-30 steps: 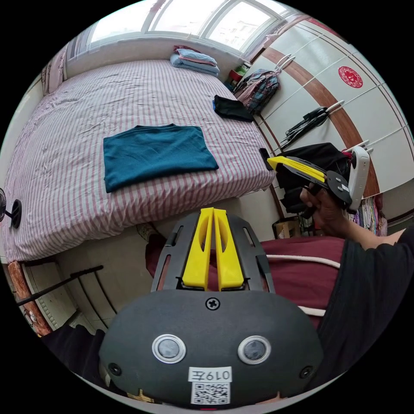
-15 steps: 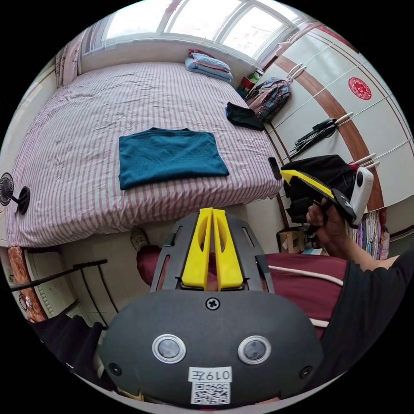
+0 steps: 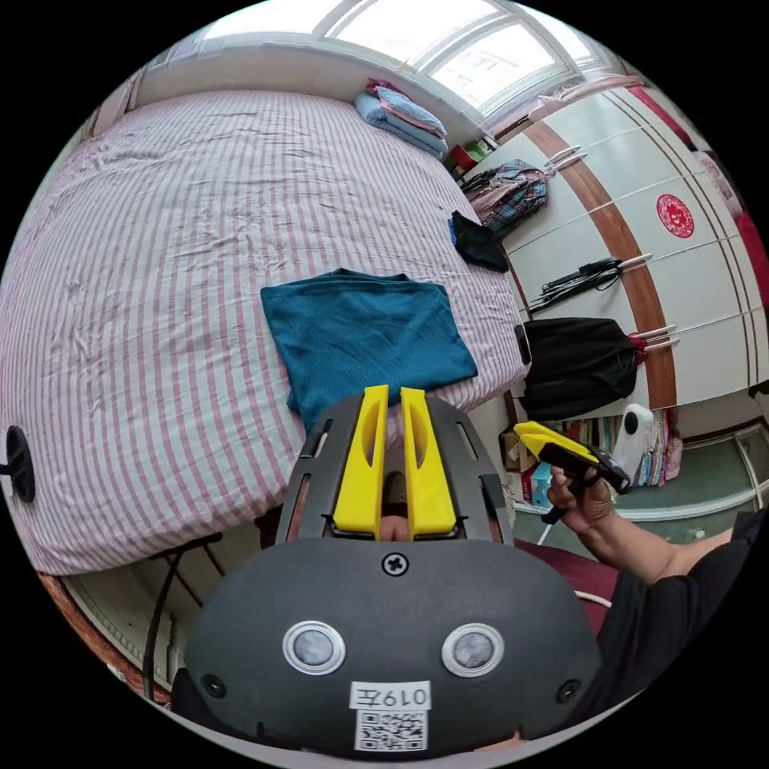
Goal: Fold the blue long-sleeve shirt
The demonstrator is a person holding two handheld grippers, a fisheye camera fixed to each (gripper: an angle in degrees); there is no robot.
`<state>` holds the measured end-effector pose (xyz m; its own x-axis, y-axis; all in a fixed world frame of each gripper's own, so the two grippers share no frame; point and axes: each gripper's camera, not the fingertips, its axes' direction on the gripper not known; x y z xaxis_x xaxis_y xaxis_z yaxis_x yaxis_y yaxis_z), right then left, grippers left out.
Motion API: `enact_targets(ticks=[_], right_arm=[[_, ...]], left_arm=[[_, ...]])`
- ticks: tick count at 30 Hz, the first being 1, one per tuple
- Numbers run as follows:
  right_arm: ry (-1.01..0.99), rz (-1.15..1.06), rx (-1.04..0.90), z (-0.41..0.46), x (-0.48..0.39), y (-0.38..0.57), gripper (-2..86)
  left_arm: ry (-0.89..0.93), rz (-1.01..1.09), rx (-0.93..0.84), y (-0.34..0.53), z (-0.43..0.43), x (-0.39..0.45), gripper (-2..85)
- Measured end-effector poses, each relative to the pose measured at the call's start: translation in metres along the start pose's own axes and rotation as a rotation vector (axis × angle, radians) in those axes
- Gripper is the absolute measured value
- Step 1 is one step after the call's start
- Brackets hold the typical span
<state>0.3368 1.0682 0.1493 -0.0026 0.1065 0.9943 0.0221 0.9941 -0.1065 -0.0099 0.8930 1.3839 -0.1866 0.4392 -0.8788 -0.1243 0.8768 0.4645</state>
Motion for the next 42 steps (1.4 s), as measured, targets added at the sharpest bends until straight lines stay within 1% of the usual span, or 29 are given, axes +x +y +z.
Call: enact_targets(ticks=[2,4,5,7,8,11,12,13,15,17,19,21,25,27,30,36,37,38,40,42], right_arm=[[-0.046,0.2,0.019,0.053,0.008,0.005,7.4],[-0.083,0.327,0.04,0.091,0.014,0.013,7.7],[-0.052,0.374,0.032,0.116,0.014,0.017,8.0],[0.006,0.397,-0.013,0.152,0.011,0.023,8.7],[0.068,0.402,-0.059,0.175,0.009,0.026,9.8],[0.198,0.351,-0.14,0.228,-0.001,0.029,11.3],[0.192,0.354,-0.156,0.239,-0.001,0.03,11.5],[0.143,0.378,-0.161,0.26,0.001,0.032,11.4],[0.054,0.475,-0.101,0.282,0.009,0.039,10.6],[-0.025,0.599,-0.017,0.309,0.021,0.053,10.6],[-0.105,0.684,0.014,0.332,0.031,0.065,11.3],[-0.169,0.758,0.056,0.352,0.039,0.079,11.2],[-0.297,0.931,0.229,0.387,0.056,0.117,12.5],[-0.343,0.951,0.267,0.403,0.06,0.127,12.3],[-0.411,0.961,0.314,0.429,0.061,0.134,12.6],[-0.486,0.922,0.304,0.482,0.054,0.126,11.7],[-0.506,0.927,0.33,0.489,0.052,0.127,10.5],[-0.522,0.938,0.341,0.496,0.05,0.129,6.9],[-0.551,0.946,0.374,0.503,0.048,0.135,3.0],[-0.611,0.976,0.431,0.508,0.046,0.144,1.1]], left_arm=[[0.045,-0.01,-0.041,-0.03,0.001,-0.046,4.6],[0.051,-0.01,-0.088,-0.06,0.005,-0.088,5.8],[0.038,0.003,-0.117,-0.078,0.009,-0.112,6.3],[-0.004,0.041,-0.162,-0.102,0.018,-0.14,6.7],[-0.035,0.069,-0.194,-0.118,0.026,-0.156,6.9],[-0.145,0.13,-0.247,-0.151,0.043,-0.186,7.0],[-0.151,0.13,-0.258,-0.164,0.049,-0.198,7.1],[-0.139,0.122,-0.26,-0.171,0.052,-0.205,7.1],[-0.015,0.056,-0.24,-0.194,0.059,-0.232,7.5],[0.067,0.009,-0.224,-0.21,0.062,-0.251,8.4],[0.126,-0.024,-0.233,-0.225,0.066,-0.269,9.7],[0.21,-0.068,-0.281,-0.243,0.072,-0.294,11.5],[0.284,-0.125,-0.272,-0.266,0.062,-0.334,12.2],[0.365,-0.181,-0.279,-0.276,0.057,-0.364,12.3],[0.427,-0.204,-0.285,-0.289,0.051,-0.393,12.2],[0.47,-0.194,-0.309,-0.321,0.043,-0.429,12.1],[0.471,-0.193,-0.311,-0.325,0.043,-0.432,12.1],[0.484,-0.192,-0.312,-0.331,0.042,-0.438,12.1],[0.511,-0.203,-0.311,-0.339,0.042,-0.445,12.2],[0.531,-0.211,-0.307,-0.348,0.04,-0.455,12.3]])
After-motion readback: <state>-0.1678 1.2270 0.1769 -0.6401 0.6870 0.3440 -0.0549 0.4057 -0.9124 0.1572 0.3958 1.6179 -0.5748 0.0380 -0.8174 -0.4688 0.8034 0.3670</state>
